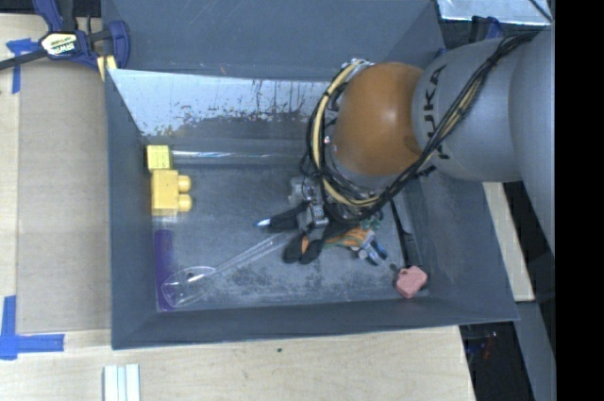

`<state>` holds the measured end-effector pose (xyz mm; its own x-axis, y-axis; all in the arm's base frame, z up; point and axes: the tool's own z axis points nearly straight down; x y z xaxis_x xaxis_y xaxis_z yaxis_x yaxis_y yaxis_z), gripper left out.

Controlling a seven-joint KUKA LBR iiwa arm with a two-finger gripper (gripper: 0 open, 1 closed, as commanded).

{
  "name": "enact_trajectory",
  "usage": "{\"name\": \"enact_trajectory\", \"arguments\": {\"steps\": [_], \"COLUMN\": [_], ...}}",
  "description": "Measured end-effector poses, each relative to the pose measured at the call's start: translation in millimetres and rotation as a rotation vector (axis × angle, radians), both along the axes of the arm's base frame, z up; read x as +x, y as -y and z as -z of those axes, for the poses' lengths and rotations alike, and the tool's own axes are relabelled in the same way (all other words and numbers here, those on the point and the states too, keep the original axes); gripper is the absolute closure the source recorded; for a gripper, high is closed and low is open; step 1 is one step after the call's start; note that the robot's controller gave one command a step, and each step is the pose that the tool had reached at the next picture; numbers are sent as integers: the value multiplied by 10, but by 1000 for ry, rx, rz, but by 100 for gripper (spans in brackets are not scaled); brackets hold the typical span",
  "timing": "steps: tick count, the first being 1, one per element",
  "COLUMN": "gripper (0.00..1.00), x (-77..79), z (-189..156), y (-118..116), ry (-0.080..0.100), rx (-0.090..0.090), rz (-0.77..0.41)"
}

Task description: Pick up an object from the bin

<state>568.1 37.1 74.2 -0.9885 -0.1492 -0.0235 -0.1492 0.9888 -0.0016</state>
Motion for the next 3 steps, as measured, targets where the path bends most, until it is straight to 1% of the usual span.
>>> {"name": "enact_trajectory", "arguments": {"steps": [1,2,3], "gripper": [100,100,100], "x": [-21,-35,-21], "z": [-166,-480,-895], "y": [0,1,3], "ry": [-5,-11,-5], "rx": [0,-1,0], "rz": [0,0,1]}}
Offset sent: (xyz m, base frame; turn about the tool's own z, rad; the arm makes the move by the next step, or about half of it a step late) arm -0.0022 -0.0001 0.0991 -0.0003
